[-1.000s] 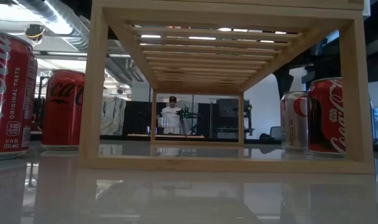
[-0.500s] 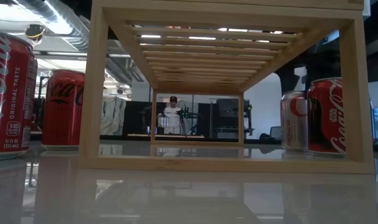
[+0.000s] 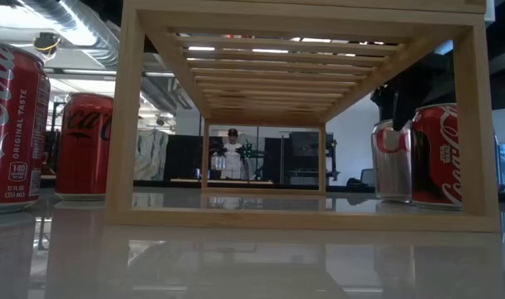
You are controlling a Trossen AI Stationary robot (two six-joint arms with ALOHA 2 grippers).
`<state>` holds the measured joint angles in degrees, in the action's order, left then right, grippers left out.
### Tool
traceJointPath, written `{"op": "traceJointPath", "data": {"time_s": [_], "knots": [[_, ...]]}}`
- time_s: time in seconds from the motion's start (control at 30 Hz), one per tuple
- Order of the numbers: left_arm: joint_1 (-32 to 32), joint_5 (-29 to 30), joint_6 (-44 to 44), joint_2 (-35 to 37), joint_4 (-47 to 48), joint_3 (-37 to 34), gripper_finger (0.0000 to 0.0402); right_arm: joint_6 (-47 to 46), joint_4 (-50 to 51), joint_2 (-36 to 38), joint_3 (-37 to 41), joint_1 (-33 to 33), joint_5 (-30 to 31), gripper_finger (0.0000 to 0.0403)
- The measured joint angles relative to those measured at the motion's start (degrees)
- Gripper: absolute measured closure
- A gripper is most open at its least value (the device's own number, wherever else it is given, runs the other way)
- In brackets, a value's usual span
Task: Place canned beverage on shelf
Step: Put the red and silver soda can on the shelf aligned with the red and silver soda can
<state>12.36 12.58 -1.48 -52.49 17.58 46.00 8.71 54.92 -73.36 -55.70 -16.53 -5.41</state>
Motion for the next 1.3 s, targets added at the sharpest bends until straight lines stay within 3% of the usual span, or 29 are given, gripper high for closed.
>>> {"op": "traceJointPath", "data": {"time_s": [1.07, 1.3], "knots": [[0.0, 0.0, 0.0, 0.0, 0.0, 0.0, 0.0239, 0.64, -2.13, -0.07, 0.11, 0.02, -0.21, 0.0113], [-0.02, 0.0, 0.0, 0.0, 0.0, 0.0, 0.0239, 0.66, -1.0, -0.04, 0.11, 0.02, -0.22, 0.0056]]}}
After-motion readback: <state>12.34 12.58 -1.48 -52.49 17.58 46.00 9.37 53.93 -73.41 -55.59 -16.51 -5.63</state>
